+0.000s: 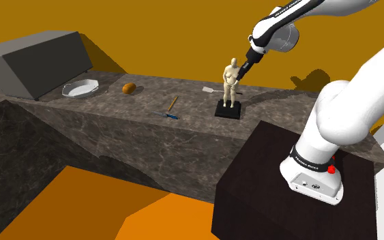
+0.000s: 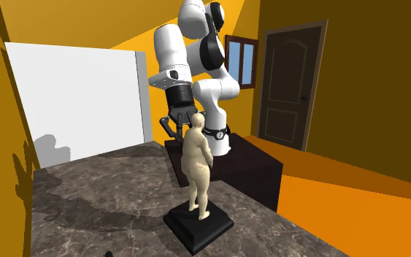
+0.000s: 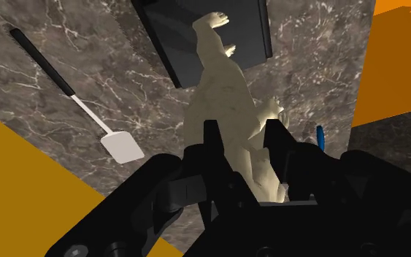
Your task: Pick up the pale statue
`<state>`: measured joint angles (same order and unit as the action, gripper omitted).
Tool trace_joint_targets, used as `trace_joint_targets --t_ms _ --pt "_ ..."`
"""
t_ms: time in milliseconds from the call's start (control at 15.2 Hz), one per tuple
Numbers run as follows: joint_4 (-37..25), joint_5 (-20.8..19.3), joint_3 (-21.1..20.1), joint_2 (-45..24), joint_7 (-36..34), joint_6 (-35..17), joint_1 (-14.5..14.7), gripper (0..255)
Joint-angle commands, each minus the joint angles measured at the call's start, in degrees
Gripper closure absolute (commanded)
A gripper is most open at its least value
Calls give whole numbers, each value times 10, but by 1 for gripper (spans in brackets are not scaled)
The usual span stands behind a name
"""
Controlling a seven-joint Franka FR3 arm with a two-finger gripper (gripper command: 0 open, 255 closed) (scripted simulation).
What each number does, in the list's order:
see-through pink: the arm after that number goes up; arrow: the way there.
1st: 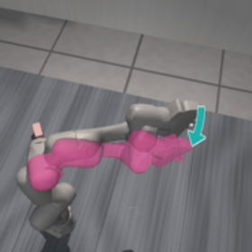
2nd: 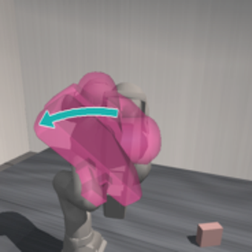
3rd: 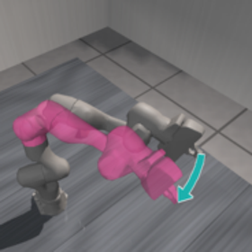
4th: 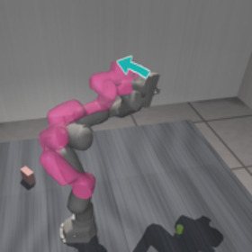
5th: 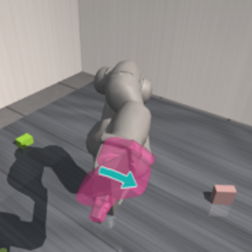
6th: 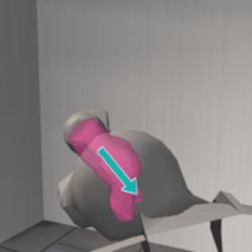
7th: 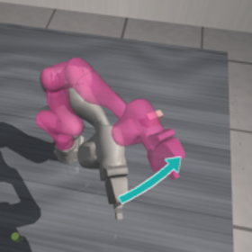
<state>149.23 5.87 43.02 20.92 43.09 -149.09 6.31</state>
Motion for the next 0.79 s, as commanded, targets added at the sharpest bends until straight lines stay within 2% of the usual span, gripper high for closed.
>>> trace_joint_targets --t_ms 0,726 --pt "0 0 0 0 0 0 0 255" --pt "-39 -42 -48 49 -52 84 -38 255"
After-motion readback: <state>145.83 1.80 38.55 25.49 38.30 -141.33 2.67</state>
